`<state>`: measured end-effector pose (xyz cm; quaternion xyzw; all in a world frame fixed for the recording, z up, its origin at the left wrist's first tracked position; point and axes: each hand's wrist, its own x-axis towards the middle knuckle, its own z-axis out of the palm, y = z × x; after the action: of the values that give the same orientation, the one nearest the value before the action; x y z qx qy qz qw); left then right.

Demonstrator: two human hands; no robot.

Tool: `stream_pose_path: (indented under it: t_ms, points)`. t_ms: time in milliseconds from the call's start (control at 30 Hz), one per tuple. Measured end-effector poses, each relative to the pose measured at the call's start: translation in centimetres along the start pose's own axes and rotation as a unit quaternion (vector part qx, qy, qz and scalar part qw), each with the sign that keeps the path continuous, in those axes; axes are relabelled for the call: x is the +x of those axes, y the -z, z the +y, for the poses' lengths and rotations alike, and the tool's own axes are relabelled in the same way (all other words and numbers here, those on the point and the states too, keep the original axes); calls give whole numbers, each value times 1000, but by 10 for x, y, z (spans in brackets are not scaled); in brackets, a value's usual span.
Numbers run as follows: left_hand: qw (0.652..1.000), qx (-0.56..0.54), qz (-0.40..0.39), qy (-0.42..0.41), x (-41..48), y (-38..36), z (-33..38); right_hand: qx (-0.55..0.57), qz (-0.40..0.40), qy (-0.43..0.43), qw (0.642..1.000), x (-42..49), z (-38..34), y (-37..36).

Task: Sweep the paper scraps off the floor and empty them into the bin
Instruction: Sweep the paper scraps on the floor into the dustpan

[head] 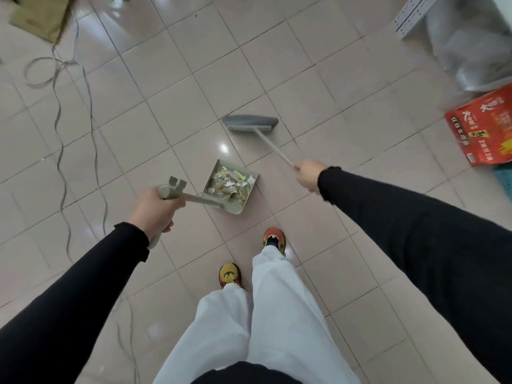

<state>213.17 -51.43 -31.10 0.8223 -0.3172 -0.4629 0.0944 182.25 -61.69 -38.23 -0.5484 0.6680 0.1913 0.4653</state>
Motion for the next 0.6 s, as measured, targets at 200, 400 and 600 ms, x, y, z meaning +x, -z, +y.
stream_pose_path:
  t_ms: [200, 400, 600]
  points:
    - [1000, 4, -15, 0, -10, 6, -9, 5, -54, 3, 999, -78, 55, -30]
    - [999, 9, -27, -33, -15, 16, -18, 112, -13, 7, 994, -134, 81, -39]
    - [997, 46, -46, -43, -19, 30, -26, 112, 27, -2, 993, -95, 33, -71]
